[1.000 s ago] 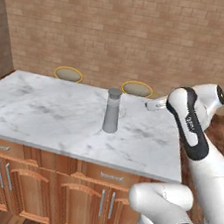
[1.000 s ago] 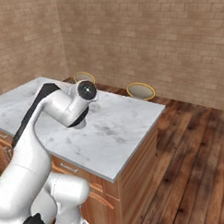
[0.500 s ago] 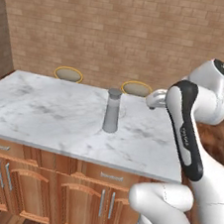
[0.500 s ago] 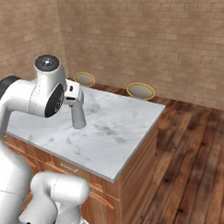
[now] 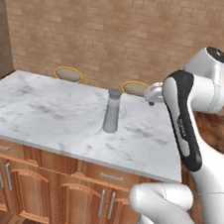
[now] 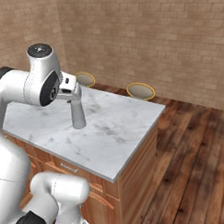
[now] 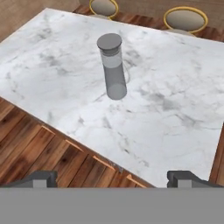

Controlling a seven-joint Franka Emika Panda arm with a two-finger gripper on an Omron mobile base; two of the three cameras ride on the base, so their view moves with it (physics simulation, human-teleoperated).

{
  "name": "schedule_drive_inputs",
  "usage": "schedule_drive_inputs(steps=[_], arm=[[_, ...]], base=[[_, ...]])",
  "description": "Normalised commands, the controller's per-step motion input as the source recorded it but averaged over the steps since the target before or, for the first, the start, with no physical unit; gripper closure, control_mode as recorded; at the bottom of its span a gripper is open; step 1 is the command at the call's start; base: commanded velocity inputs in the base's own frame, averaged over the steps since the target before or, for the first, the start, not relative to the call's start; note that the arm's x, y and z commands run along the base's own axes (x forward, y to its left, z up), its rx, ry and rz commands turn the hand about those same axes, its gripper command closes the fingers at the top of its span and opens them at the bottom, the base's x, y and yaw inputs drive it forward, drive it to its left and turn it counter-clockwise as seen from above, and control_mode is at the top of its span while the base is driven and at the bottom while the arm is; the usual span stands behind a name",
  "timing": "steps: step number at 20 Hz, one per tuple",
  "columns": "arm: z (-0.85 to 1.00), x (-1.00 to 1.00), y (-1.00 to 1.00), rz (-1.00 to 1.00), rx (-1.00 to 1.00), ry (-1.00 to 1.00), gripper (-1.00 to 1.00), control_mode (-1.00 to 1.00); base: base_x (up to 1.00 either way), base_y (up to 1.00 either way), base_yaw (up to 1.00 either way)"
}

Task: Place the pitcher and cup on the dining counter for serving.

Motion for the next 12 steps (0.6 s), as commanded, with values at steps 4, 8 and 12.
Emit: schedule_drive_inputs(steps=[4,8,12], arm=[[0.0,-0.01,0.0,0.0,0.0,0.0,-1.0,-1.0],[0.0,-0.06,0.0,0.0,0.0,0.0,-1.0,-1.0],[0.0,-0.04,0.0,0.0,0.0,0.0,-1.0,-1.0]], base=[[0.0,0.0,0.0],[0.0,0.0,0.0],[0.0,0.0,0.0]])
